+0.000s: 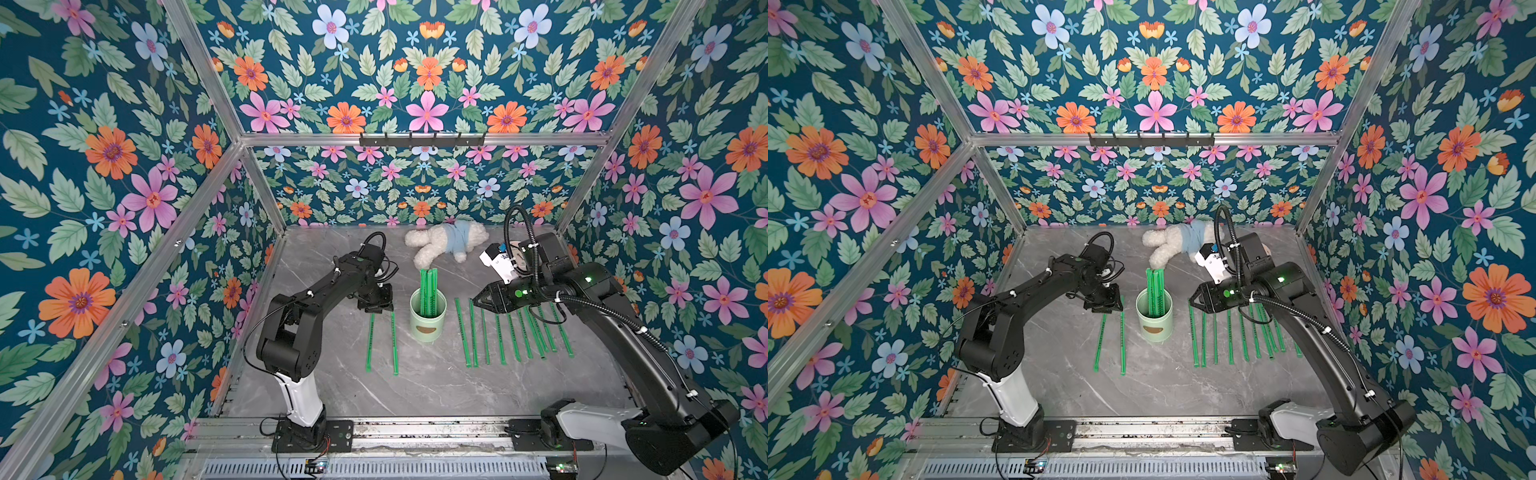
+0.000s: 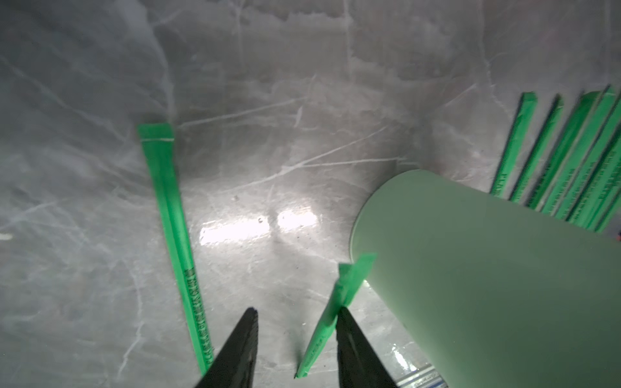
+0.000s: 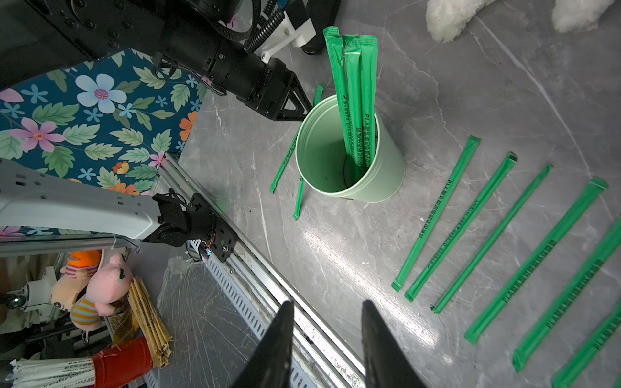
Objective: Take the straws out of the storage container
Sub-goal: Place the straw at the center of the board.
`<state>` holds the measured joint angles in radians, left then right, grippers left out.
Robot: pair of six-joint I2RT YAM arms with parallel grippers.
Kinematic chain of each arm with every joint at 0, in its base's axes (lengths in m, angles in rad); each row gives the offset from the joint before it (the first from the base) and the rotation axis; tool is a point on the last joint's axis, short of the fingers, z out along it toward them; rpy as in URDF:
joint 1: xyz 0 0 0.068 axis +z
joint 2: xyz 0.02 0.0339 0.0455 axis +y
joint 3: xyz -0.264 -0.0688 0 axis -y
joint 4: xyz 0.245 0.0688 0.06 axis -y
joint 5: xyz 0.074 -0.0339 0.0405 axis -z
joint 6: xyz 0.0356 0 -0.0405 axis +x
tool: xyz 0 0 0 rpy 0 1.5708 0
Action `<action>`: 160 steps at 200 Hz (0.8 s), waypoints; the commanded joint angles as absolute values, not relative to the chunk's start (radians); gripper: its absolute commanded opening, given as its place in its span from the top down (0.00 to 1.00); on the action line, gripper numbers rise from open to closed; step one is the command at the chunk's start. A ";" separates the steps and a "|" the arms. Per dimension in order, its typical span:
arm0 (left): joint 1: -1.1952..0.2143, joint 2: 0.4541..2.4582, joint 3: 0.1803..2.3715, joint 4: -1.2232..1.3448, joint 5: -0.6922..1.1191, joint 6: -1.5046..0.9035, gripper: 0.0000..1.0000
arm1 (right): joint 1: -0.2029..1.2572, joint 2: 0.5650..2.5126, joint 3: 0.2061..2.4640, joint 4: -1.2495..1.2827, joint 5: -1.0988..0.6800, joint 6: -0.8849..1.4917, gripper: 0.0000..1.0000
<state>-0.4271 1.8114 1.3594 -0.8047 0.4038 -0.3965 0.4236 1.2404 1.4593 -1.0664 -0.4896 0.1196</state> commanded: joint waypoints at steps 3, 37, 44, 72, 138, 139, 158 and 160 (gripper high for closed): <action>-0.424 1.810 1.366 -0.783 0.491 -0.403 0.59 | 0.426 1.234 1.456 -1.065 -0.497 0.098 0.64; -0.416 1.789 1.350 -0.757 0.553 -0.415 0.59 | 0.426 1.236 1.451 -1.055 -0.504 0.100 0.64; -0.415 1.784 1.345 -0.749 0.566 -0.418 0.59 | 0.428 1.238 1.451 -1.054 -0.506 0.100 0.64; -0.407 1.769 1.325 -0.713 0.610 -0.432 0.59 | 0.428 1.239 1.451 -1.054 -0.507 0.099 0.64; -0.399 1.745 1.330 -0.719 0.548 -0.456 0.64 | 0.432 1.237 1.453 -1.061 -0.493 0.097 0.64; -0.399 1.745 1.332 -0.719 0.546 -0.457 0.64 | 0.432 1.237 1.453 -1.062 -0.493 0.097 0.64; -0.400 1.724 1.359 -0.741 0.477 -0.476 0.64 | 0.432 1.236 1.453 -1.064 -0.478 0.097 0.64; -0.402 1.721 1.365 -0.745 0.469 -0.477 0.64 | 0.432 1.236 1.453 -1.065 -0.476 0.097 0.64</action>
